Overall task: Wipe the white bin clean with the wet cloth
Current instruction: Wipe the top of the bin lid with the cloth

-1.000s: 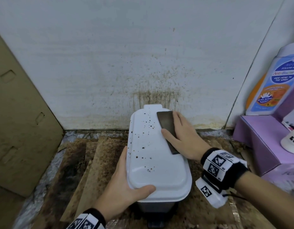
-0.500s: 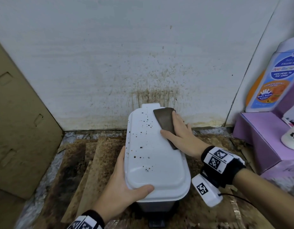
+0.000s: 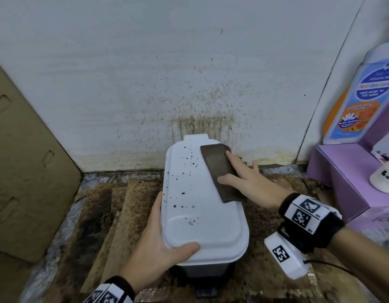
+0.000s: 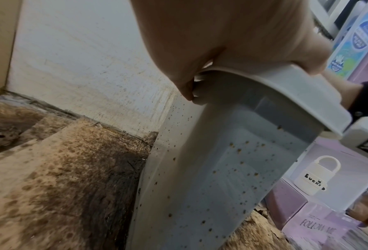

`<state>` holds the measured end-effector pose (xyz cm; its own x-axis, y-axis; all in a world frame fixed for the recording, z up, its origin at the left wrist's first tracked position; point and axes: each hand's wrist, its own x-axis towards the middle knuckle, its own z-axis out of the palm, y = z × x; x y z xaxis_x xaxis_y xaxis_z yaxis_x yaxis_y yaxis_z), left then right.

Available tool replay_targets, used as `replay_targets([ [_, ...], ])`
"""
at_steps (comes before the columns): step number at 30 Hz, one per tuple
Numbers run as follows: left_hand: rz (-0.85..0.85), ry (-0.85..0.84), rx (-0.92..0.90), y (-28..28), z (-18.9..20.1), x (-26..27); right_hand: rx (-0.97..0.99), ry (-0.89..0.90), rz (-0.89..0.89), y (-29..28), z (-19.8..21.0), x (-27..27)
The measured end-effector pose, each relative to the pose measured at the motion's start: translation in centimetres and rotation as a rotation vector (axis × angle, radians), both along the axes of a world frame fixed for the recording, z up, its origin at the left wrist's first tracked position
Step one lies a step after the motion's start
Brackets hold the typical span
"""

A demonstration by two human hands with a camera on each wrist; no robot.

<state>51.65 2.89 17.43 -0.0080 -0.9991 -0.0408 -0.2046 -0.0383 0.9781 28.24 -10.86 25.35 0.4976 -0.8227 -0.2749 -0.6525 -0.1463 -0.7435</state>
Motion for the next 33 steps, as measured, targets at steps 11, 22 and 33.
replay_targets([
  [11, 0.003, -0.036, 0.015, 0.0, -0.2, 0.1, -0.033, -0.032, 0.082, 6.6, -0.5, -2.5],
  [22, -0.015, -0.025, 0.004, 0.0, 0.2, 0.0, -0.287, 0.194, 0.154, 3.2, -3.0, -0.6],
  [33, -0.029, -0.028, 0.0, -0.2, 0.6, 0.1, -0.288, 0.167, 0.105, -7.0, -3.3, 1.8],
])
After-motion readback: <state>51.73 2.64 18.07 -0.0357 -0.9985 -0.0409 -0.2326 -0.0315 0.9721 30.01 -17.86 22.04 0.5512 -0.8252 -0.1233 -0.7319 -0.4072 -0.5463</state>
